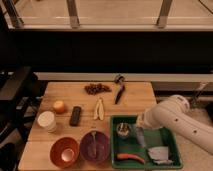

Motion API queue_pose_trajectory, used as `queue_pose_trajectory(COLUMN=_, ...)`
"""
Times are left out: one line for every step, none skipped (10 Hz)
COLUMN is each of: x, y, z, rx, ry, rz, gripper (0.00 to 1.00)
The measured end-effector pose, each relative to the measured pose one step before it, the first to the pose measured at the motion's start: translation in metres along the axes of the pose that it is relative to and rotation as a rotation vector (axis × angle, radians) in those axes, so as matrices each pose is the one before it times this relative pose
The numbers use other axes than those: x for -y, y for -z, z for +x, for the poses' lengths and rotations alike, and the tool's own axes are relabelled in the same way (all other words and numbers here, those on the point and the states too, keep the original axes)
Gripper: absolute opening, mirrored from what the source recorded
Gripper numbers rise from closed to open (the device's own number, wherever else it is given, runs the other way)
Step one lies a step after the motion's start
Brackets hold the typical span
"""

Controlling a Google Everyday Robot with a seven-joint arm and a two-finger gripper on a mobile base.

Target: Wipe tray with sponge

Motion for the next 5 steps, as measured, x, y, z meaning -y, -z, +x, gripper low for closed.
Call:
queue_pose_trajectory(x=-0.01683, y=0.00419, z=0.00474, rx=-0.00252, ry=0.0013, rz=-0.02562, gripper=0.0)
queue_pose_trajectory(x=-0.02047, y=0.00411, z=0.00742, rx=-0.00446, ry=0.00661, rz=-0.0221, gripper=0.0)
queue_pose_trajectory(x=-0.02149, y=0.00315, z=0.00803, rx=-0.00595, ry=0.00802, rz=-0.0148, gripper=0.0)
queue_pose_trajectory(x=-0.01367, y=0.00143, z=0.00778, rx=-0.00583, ry=0.00957, rz=-0.00601, gripper=0.0)
queue_pose_trajectory(x=-0.00882, y=0.00051, z=0.00812, rx=-0.00636, ry=0.01372, rz=-0.00069, gripper=0.0)
